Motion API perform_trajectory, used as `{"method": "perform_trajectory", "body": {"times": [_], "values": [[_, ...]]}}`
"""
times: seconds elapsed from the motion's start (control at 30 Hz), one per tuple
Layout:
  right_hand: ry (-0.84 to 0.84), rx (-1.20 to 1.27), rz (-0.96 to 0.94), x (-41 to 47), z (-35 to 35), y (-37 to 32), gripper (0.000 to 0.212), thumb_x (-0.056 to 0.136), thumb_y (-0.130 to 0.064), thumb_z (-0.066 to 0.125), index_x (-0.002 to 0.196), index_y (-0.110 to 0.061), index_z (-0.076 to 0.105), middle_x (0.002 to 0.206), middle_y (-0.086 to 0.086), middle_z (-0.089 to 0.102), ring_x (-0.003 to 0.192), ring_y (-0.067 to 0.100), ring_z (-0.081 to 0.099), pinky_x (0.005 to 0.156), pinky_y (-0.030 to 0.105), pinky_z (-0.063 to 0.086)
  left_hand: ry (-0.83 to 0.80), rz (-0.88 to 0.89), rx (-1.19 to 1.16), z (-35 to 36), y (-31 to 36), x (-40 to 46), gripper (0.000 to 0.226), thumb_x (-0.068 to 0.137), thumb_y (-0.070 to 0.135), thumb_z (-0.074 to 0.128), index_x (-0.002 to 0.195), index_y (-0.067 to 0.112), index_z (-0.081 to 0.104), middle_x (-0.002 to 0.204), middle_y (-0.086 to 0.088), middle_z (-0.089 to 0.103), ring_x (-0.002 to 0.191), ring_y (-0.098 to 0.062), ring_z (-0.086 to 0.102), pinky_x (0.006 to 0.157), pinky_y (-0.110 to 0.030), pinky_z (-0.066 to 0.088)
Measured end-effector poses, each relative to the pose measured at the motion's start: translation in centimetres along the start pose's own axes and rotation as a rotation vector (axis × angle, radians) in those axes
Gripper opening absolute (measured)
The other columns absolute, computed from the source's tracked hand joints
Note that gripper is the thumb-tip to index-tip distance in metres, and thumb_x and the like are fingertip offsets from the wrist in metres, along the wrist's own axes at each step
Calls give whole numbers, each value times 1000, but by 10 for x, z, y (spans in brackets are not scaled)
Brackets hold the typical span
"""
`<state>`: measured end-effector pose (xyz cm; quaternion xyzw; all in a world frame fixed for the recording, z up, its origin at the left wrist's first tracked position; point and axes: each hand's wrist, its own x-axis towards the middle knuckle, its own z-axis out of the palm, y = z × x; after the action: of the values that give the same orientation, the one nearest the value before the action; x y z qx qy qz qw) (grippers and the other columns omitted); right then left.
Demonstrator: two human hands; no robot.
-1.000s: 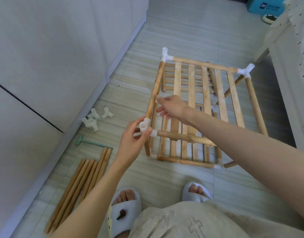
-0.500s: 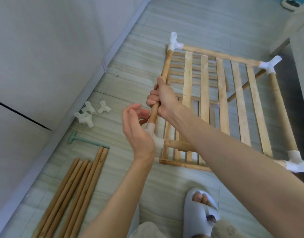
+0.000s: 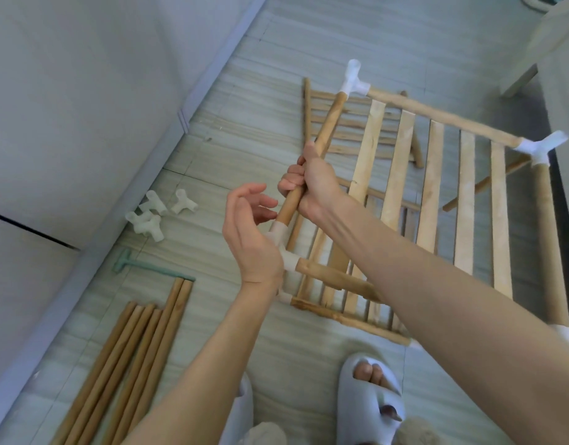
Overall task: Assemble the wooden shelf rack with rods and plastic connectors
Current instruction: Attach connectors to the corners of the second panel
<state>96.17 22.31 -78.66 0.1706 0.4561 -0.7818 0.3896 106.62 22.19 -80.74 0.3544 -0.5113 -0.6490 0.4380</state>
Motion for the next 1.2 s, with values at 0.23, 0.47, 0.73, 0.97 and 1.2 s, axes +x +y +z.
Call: {"method": "perform_trajectory", "body": {"times": [0.23, 0.47, 0.73, 0.97, 1.2], "values": [[-21, -667, 3, -47, -21, -21, 24, 101, -13, 32, 106, -1, 52, 86, 13, 59, 81, 23, 61, 77, 32, 52, -342, -65, 201, -23, 9, -13, 26, 95, 33, 32, 100, 25, 56, 98, 4, 57, 88, -5, 55, 77, -16, 43], [-358, -2048, -677, -113, -98, -8, 31, 97, -27, 43, 117, -15, 63, 117, 0, 63, 123, 18, 43, 105, 28, 27, -811, 0, 482, -63, 27, -13, 19, 84, 17, 67, 99, 25, 57, 119, -1, 51, 108, -16, 56, 92, -33, 49], [-349, -2146, -711, -116, -114, 5, 27, 93, -36, 48, 108, -16, 59, 117, -6, 56, 133, 10, 25, 116, 40, 2, -981, -12, 855, -50, 47, -1, 17, 80, 17, 72, 80, 27, 57, 104, 4, 60, 94, -15, 55, 73, -13, 39], [-315, -1975, -821, -117, -120, 5, 19, 90, -31, 54, 99, -15, 60, 106, -7, 58, 128, 10, 31, 103, 31, 22, -851, 44, 871, -47, 38, -15, 16, 83, 18, 68, 83, 22, 53, 108, 1, 59, 97, -19, 56, 83, -28, 42], [-340, -1948, -797, -116, -123, 6, 20, 91, -30, 54, 97, -12, 58, 103, -3, 58, 124, 12, 33, 91, 31, 40, -785, 63, 843, -45, 30, -17, 16, 84, 20, 66, 84, 23, 50, 108, -2, 62, 92, -20, 58, 76, -28, 42]]}}
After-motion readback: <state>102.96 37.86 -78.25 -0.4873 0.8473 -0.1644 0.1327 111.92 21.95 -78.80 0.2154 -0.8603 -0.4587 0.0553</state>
